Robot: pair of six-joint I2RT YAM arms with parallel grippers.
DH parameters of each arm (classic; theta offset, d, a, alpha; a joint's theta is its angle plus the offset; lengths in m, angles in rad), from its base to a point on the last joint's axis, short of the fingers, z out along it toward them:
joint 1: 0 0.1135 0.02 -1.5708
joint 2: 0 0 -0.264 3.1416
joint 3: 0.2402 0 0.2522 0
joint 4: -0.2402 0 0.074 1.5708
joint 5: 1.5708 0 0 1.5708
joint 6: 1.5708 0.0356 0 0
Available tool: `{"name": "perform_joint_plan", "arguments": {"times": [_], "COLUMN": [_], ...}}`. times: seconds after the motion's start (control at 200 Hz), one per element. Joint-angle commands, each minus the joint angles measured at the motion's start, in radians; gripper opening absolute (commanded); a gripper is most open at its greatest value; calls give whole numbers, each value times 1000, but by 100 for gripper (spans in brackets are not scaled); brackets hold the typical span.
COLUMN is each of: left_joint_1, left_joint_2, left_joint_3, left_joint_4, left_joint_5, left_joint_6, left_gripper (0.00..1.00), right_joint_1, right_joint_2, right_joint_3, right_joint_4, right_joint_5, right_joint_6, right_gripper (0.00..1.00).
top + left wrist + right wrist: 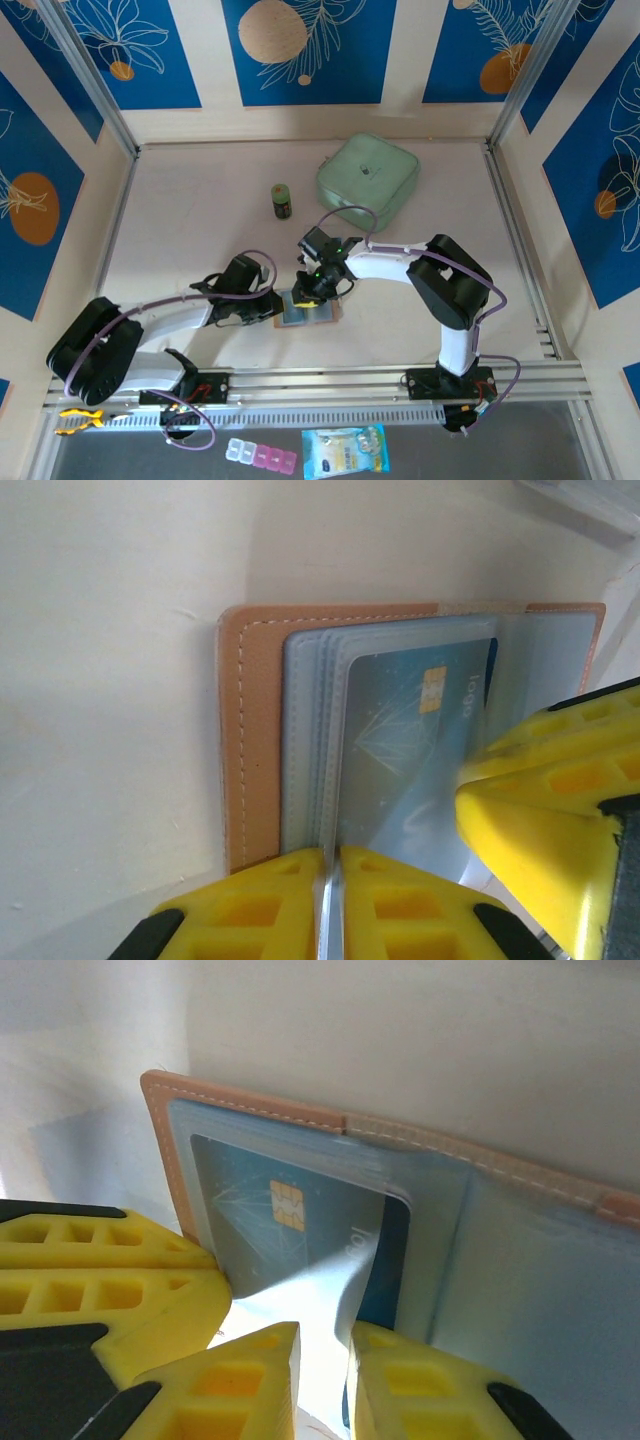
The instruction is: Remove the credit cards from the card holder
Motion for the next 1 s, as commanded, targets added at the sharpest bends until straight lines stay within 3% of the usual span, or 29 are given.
{"name": "perform_joint_plan", "arguments": {"times": [0.0,0.185,0.475,0.995], "left_joint_1": [8,9,8,10], "left_joint_2": [23,20,18,-25], "left_joint_3": [6,9,6,72], "left_joint_4": [-23,-33,-36,-113], "left_joint_5": [2,4,1,3], "left_joint_6": [17,21,20,47], "left_gripper": [13,14,14,14], "right_joint_1": [7,7,11,17], "right_joint_2": [31,44,21,-50], "right_joint_3": [21,38,57,41], "right_joint_4": [-16,-91,-183,-150], "right_joint_5": [-29,31,113,121], "right_joint_6": [9,-9,-41,-60], "right_gripper": [22,31,32,32]}}
